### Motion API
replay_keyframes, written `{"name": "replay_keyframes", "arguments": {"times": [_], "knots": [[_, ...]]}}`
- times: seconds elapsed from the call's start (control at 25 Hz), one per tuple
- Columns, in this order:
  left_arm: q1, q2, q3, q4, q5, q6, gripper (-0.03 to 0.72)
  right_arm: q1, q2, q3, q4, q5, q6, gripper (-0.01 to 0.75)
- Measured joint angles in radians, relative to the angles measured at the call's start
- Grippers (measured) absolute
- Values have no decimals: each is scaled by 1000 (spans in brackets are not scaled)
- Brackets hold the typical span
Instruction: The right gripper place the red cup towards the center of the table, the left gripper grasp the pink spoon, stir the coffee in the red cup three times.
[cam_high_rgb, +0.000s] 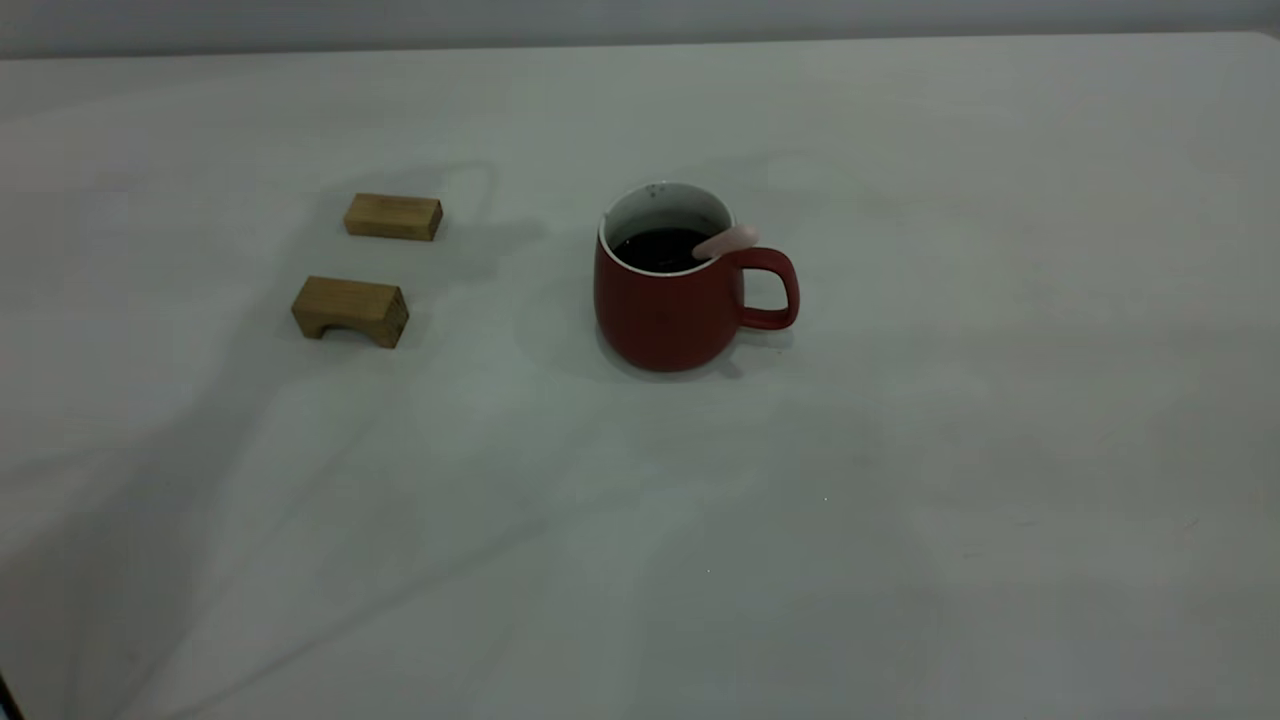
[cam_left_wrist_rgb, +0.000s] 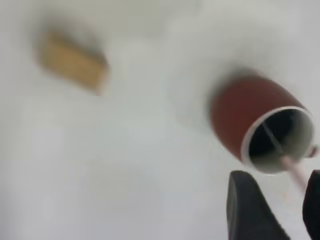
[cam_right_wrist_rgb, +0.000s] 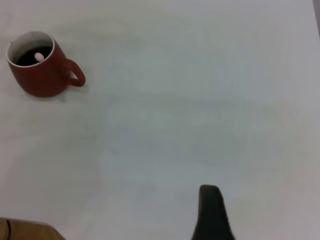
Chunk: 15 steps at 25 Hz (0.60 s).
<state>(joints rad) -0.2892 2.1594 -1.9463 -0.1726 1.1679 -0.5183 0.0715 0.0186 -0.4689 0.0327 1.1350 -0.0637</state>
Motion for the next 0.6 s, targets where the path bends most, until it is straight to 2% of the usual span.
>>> {"name": "replay_keyframes", "arguments": {"times": [0.16, 0.24, 0.4, 0.6], "knots": [[0, -128, -2, 112, 0, 400, 345, 0, 0, 0, 0, 0, 0, 583], [0, -189, 1, 130, 0, 526, 345, 0, 0, 0, 0, 0, 0, 583], [0, -338, 74, 164, 0, 593, 345, 0, 0, 0, 0, 0, 0, 583], [0, -596, 343, 201, 0, 573, 345, 0, 0, 0, 0, 0, 0, 583]]}}
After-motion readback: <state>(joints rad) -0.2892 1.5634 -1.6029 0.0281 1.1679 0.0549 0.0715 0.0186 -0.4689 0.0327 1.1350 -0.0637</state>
